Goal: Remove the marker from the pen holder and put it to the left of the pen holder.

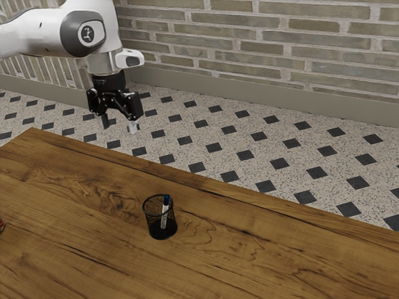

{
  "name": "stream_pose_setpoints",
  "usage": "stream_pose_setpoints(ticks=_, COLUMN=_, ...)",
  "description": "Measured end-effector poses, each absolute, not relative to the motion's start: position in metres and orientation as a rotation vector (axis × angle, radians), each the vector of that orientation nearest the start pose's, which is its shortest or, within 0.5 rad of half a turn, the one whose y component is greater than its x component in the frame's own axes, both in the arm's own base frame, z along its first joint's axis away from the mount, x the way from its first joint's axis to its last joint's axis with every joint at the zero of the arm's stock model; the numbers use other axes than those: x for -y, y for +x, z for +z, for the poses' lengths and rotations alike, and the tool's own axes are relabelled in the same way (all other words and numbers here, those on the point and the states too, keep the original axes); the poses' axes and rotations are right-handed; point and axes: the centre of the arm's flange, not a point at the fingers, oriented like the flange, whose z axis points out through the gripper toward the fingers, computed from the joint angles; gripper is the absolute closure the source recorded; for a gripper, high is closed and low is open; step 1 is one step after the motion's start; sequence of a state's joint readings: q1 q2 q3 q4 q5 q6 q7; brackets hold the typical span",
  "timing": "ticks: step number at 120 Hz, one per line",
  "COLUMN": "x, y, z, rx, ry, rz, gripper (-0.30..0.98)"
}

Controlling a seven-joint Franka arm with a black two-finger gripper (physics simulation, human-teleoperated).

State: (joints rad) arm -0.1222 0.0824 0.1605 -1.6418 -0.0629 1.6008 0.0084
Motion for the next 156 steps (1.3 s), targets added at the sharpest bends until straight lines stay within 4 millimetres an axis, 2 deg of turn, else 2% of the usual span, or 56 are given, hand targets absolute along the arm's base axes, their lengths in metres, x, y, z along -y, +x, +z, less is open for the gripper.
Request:
stream_pose_setpoints(ticks=13, x=-0.014, y=0.583, z=0.532, rx=0.064, ry=-3.181, rz=0.232, gripper=0.02)
stream_pose_setpoints(ticks=27, x=-0.017, y=0.604, z=0.492, rx=0.095, ry=-3.179, rz=0.322, gripper=0.02)
stream_pose_setpoints(ticks=38, x=0.0, y=0.628, z=0.468, rx=0.06, ry=-3.166, rz=0.356, gripper=0.02)
stream_pose_setpoints(ticks=49, x=0.017, y=0.639, z=0.443, rx=0.033, ry=-3.149, rz=0.399, gripper=0.02)
stream_pose_setpoints(ticks=62, x=0.022, y=0.647, z=0.415, rx=0.049, ry=-3.133, rz=0.456, gripper=0.02)
stream_pose_setpoints(ticks=74, x=0.027, y=0.649, z=0.403, rx=0.068, ry=-3.126, rz=0.48, gripper=0.02)
stream_pose_setpoints(ticks=96, x=0.066, y=0.648, z=0.393, rx=0.023, ry=-3.1, rz=0.481, gripper=0.03)
stream_pose_setpoints(ticks=107, x=0.078, y=0.645, z=0.385, rx=0.007, ry=-3.079, rz=0.481, gripper=0.04)
stream_pose_setpoints(ticks=133, x=0.094, y=0.637, z=0.365, rx=-0.016, ry=-3.036, rz=0.512, gripper=0.08)
stream_pose_setpoints(ticks=156, x=0.096, y=0.626, z=0.348, rx=-0.006, ry=-3.009, rz=0.573, gripper=0.12)
